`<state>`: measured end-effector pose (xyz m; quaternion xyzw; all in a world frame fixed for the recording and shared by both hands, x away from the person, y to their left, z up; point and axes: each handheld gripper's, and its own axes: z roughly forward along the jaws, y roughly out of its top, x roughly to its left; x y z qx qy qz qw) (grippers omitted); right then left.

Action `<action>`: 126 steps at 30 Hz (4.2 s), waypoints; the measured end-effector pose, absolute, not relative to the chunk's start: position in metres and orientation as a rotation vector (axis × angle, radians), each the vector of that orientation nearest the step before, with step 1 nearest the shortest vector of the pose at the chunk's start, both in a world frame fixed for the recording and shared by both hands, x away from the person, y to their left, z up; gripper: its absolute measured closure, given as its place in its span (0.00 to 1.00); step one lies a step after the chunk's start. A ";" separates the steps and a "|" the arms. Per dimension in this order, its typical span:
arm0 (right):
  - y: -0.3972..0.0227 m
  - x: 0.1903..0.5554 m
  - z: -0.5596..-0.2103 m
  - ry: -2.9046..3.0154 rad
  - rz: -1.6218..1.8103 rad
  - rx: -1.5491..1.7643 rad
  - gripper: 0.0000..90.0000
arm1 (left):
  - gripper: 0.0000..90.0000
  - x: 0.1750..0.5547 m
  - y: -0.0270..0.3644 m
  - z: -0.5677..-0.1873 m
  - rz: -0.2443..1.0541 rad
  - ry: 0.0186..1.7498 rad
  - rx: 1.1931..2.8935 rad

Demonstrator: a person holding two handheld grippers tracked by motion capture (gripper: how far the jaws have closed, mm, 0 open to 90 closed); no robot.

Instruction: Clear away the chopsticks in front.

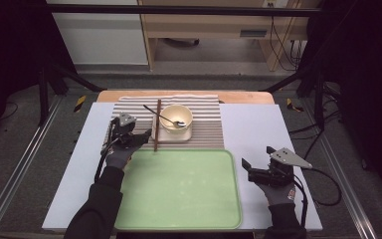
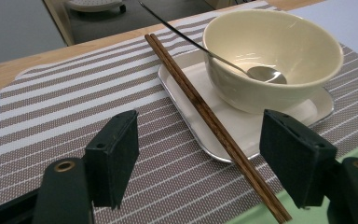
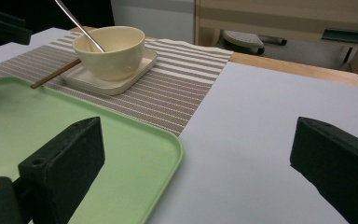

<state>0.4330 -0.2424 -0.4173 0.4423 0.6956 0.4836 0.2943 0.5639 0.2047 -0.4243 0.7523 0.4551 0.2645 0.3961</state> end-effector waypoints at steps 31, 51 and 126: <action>-0.243 0.435 -0.419 1.857 1.282 1.188 0.05 | 0.78 0.602 0.176 -0.460 0.582 1.205 1.976; -0.243 0.435 -0.420 1.858 1.271 1.187 0.06 | 0.93 0.596 0.175 -0.459 0.581 1.222 2.019; -0.243 0.434 -0.419 1.862 1.256 1.181 0.04 | 0.94 0.543 0.231 -0.429 0.680 1.250 1.899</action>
